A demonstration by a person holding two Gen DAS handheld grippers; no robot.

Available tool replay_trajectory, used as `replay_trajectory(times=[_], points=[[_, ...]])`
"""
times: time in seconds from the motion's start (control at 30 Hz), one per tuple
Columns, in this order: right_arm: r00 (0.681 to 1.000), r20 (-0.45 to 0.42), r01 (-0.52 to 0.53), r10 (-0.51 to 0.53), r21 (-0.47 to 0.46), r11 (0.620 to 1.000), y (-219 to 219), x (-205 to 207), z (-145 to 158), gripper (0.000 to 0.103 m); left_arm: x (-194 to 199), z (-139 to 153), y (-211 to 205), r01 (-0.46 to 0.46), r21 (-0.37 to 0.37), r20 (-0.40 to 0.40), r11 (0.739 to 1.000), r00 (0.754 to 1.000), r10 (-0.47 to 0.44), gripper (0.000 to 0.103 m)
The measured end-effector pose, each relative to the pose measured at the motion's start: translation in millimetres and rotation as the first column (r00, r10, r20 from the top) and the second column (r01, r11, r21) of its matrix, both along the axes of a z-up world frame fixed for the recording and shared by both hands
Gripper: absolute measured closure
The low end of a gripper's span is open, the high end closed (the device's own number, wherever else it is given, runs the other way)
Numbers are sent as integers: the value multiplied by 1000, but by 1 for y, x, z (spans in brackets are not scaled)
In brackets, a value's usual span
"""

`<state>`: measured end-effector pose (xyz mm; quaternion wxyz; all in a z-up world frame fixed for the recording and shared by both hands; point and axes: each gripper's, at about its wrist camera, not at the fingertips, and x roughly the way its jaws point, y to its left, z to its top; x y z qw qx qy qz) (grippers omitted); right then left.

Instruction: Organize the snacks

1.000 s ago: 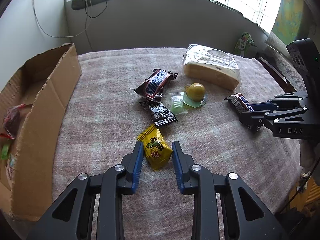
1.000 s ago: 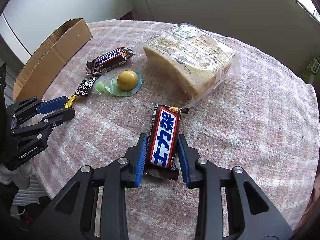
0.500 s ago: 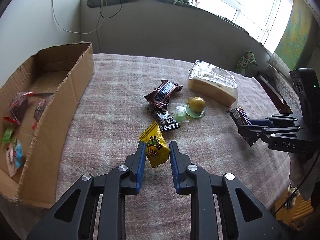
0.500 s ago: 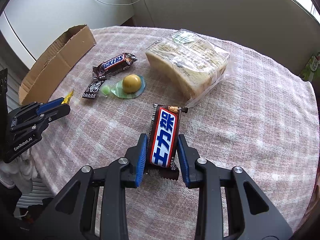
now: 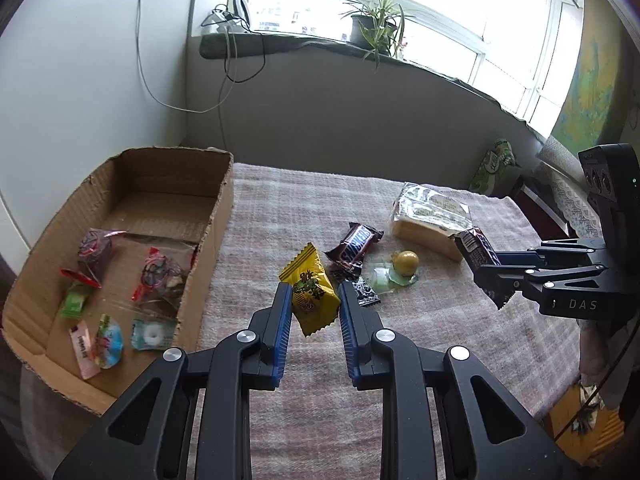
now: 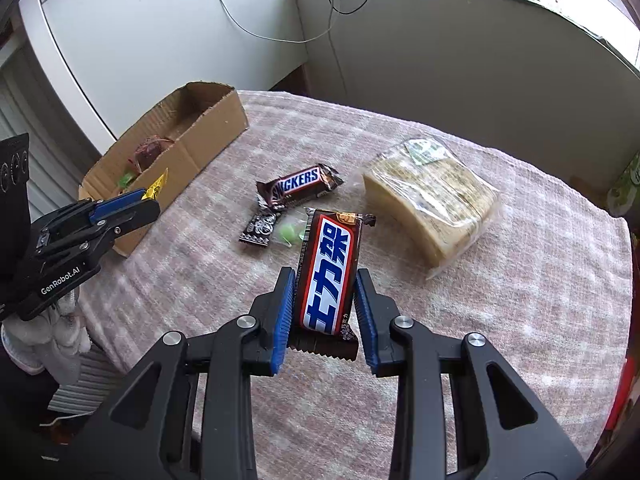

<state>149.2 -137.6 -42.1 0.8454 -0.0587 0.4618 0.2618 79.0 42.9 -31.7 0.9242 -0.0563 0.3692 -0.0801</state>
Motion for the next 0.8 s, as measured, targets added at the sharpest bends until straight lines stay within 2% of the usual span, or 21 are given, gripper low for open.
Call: replay_trajectory(times=[0.4,0.8], points=[[990,60,-132,131,19,991,87,8,34,72,-13,13,55,-101,3,46,995,994,100,81],[972,57,-229,228,26,973,172,25,37,72,-15,8,103,-186,11,45,982,982,185,81]])
